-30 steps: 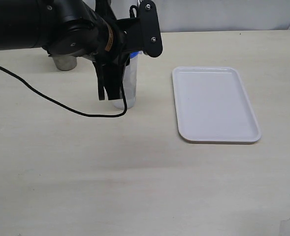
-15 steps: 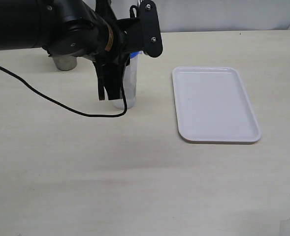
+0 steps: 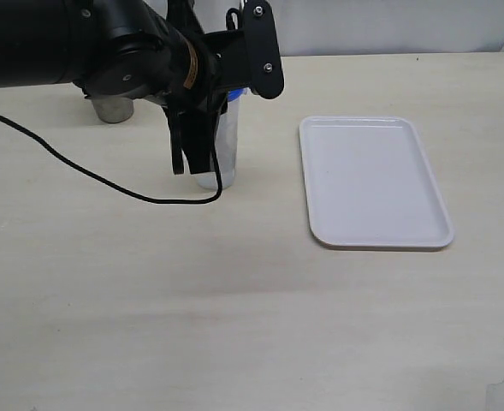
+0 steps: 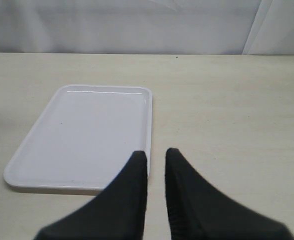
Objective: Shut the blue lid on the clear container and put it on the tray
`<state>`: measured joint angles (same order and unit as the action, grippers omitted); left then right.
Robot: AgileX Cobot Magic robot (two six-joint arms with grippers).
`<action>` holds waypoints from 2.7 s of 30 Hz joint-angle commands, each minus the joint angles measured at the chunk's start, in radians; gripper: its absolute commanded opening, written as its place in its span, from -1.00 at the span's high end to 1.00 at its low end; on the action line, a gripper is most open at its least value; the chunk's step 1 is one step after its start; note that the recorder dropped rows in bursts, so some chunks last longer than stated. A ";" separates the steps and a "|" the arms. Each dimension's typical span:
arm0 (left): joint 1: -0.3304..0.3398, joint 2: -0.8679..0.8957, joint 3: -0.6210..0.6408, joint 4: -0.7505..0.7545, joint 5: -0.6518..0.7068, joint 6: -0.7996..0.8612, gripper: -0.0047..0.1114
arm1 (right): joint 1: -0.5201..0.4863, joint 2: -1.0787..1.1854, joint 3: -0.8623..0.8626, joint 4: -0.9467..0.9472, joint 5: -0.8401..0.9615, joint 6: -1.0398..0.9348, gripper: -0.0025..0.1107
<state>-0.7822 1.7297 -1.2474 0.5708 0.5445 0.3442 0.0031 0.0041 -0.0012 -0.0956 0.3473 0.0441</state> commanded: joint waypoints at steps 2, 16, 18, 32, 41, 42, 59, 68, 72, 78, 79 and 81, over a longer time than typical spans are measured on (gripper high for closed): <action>-0.004 0.005 0.001 -0.007 0.004 0.000 0.92 | 0.000 -0.004 0.001 0.006 -0.002 0.000 0.72; -0.004 0.005 0.001 -0.007 0.007 0.000 0.33 | 0.000 -0.004 0.001 0.006 -0.002 0.000 0.72; -0.004 0.005 0.001 -0.007 0.007 0.000 0.29 | 0.000 -0.004 0.001 0.006 -0.002 0.000 0.72; -0.004 0.005 0.001 -0.005 0.051 0.000 -0.01 | 0.000 -0.004 0.001 0.006 -0.002 0.000 0.72; -0.004 0.005 0.001 -0.005 0.065 0.000 -0.22 | 0.000 -0.004 0.001 0.006 -0.002 0.000 0.72; -0.004 0.005 0.001 0.002 0.072 0.000 -0.22 | 0.000 -0.004 0.001 0.006 -0.002 0.000 0.72; -0.004 -0.003 0.001 0.180 0.299 -0.144 -0.22 | 0.000 -0.004 0.001 0.006 -0.002 0.000 0.72; -0.004 -0.003 0.001 0.266 0.362 -0.218 -0.21 | 0.000 -0.004 0.001 0.006 -0.002 0.000 0.72; -0.004 -0.003 0.001 0.423 0.399 -0.399 -0.01 | 0.000 -0.004 0.001 0.006 -0.002 0.000 0.72; 0.047 -0.005 0.001 0.569 0.459 -0.547 0.61 | 0.000 -0.004 0.001 0.006 -0.002 0.000 0.72; 0.067 -0.008 0.001 0.567 0.448 -0.567 0.72 | 0.000 -0.004 0.001 0.006 -0.002 0.000 0.72; 0.110 -0.020 0.001 0.545 0.409 -0.609 0.88 | 0.000 -0.004 0.001 0.006 -0.002 0.000 0.72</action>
<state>-0.7209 1.7276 -1.2474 1.1165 0.9794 -0.1959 0.0031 0.0041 -0.0012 -0.0956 0.3473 0.0441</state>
